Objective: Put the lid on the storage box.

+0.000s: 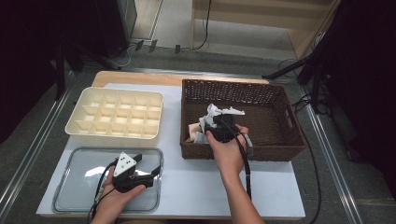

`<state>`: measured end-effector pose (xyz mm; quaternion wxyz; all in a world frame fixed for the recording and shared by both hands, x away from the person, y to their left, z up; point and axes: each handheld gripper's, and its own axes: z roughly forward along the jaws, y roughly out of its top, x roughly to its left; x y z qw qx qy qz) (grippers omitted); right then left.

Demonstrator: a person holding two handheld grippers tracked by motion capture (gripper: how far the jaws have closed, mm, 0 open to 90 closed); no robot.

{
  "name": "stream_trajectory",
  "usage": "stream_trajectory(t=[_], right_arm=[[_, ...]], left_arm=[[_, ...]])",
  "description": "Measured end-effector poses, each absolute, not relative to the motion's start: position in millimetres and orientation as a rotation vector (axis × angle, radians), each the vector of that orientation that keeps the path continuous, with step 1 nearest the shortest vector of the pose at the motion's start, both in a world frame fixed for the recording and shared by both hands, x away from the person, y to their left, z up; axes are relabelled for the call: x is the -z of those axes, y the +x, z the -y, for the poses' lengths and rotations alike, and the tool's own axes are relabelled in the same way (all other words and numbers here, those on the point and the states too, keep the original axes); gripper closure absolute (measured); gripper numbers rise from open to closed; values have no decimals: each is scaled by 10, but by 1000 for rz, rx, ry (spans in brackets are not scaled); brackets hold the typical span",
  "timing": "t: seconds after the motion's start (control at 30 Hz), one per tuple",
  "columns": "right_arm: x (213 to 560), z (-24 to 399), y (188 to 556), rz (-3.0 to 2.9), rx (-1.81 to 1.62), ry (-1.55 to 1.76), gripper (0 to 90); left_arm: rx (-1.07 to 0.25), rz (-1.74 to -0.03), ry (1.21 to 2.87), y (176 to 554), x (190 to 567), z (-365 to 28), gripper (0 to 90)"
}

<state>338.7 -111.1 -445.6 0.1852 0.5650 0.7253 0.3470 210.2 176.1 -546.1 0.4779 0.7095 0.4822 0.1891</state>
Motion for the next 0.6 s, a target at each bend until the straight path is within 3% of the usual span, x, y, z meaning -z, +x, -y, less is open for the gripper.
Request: stream_trajectory(t=[0.07,0.13,0.6], right_arm=[[4458,1113,3392,-2072,-978,1585,808],[4454,1129,3385,-2078,-1001,1583,883],[4236,1208,3182,-1881,-1214,1395,894]], left_arm=[[-459,-1177,1730,2103,5461,-1762,148],[-456,-1176,1730,2103,5461,-1766,148],[-446,-1171,1728,2105,5461,-1769,154]])
